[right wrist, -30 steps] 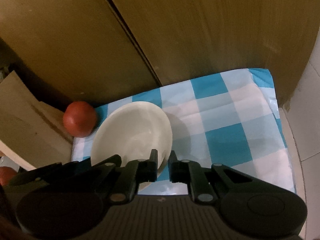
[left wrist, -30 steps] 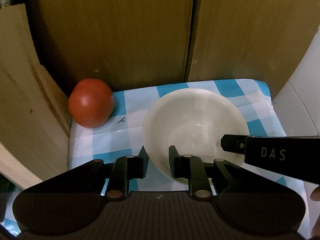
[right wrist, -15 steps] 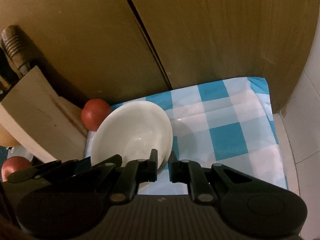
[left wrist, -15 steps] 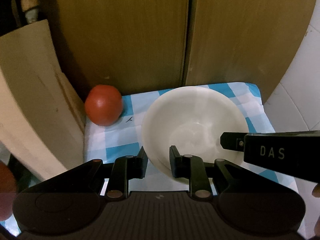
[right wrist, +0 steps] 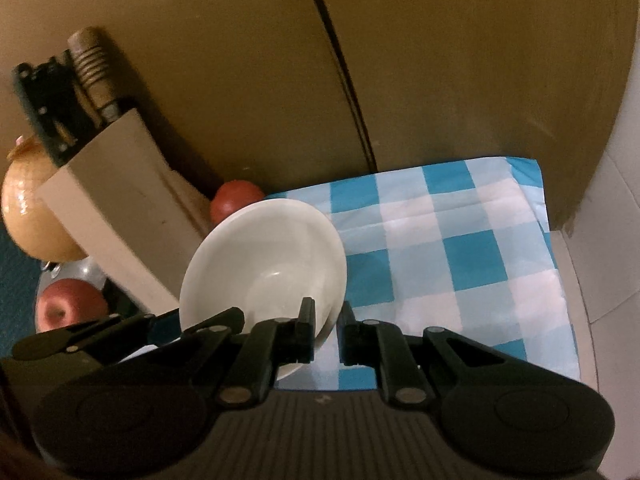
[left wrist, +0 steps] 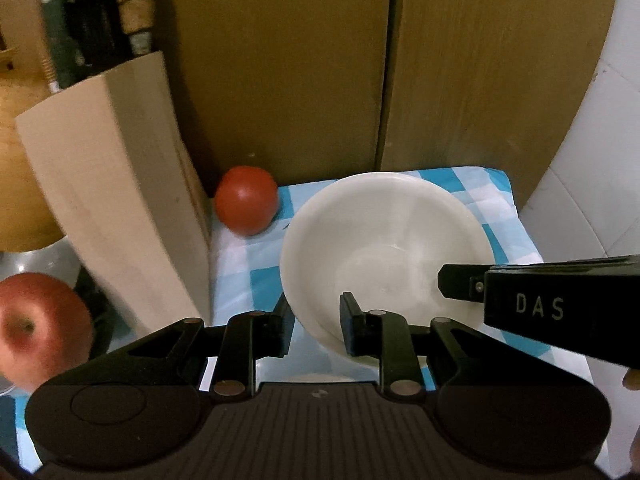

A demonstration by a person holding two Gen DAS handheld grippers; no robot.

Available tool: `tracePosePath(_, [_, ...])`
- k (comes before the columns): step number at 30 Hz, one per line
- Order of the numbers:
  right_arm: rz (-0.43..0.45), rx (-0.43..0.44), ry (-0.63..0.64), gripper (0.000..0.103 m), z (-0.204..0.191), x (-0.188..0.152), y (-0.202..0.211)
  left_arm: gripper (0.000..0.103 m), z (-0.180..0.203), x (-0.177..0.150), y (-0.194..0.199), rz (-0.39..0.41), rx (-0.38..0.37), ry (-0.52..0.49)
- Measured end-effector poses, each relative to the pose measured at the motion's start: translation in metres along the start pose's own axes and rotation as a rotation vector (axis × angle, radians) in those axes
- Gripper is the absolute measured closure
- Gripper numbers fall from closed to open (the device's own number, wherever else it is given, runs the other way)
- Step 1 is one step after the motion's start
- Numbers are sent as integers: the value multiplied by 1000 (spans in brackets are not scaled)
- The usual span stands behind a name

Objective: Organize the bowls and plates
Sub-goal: 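Close both grippers on the rim of the bowl beside the tomato, then lift the cream bowl with both grippers and carry it toward the other bowls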

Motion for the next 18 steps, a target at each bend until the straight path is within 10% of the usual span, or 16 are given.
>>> tracePosePath(18, [-12,3,63,96,-48,-55,22,69,-28,-52,30,-3,-7,19])
Point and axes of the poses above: each gripper's, at about its wrist camera, not at the fingertips, and y roughly against the way its jaws point, z to its right, x to its top, the point moved 8 cm from there along -y, roughly the way its jaws point, and after that the axes turned 13 degrees about -z, right-handed, at the moved point
